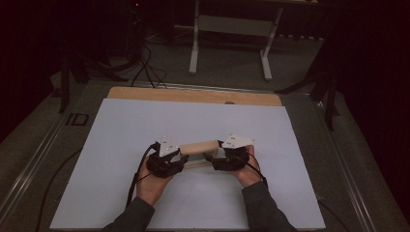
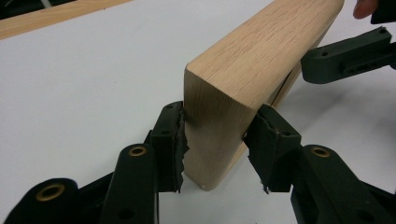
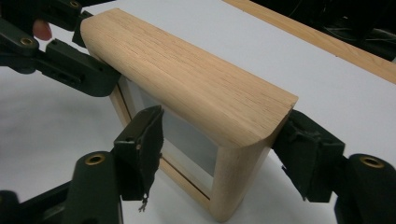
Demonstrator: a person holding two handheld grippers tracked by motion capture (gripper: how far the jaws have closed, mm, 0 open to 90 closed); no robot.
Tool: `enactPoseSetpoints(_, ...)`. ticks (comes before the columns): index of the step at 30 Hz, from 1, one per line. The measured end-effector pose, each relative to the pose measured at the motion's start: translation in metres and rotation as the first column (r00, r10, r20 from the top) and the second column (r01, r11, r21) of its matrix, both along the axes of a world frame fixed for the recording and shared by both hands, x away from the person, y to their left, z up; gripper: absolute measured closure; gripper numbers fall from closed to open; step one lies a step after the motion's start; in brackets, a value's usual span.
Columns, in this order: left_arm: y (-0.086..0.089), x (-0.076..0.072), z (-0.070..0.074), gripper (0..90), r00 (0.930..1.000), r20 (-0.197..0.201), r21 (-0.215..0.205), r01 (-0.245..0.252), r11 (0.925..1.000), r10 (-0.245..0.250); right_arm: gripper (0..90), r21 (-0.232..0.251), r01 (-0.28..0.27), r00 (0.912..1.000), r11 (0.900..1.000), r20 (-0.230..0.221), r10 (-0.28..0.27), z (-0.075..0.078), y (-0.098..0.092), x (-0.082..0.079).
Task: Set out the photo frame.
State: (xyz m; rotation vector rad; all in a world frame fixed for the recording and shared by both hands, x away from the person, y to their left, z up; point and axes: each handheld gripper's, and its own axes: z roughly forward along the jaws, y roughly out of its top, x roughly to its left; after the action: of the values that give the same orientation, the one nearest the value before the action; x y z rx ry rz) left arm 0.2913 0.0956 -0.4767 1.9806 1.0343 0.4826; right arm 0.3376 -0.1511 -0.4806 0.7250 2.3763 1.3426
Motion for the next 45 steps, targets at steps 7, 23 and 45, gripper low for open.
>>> enactPoseSetpoints(7, 0.000, 0.000, 0.002, 56.1, 1.0000, 0.007, -0.001, 0.004, 1.0000, -0.004, 38.8, -0.003, 0.006, 0.9999, 1.000, 0.012, -0.006, 0.001, -0.002, -0.002)
enactPoseSetpoints(23, 0.002, 0.003, 0.003, 55.4, 0.9998, 0.022, 0.012, 0.000, 0.9999, -0.001, 48.5, 0.001, -0.007, 0.9999, 1.000, 0.008, 0.007, 0.002, -0.007, -0.003)
enactPoseSetpoints(45, 0.012, 0.012, 0.006, 63.7, 0.9996, 0.028, -0.006, 0.003, 1.0000, -0.003, 53.3, 0.019, -0.030, 0.9995, 0.999, 0.007, 0.029, 0.004, -0.003, -0.002)
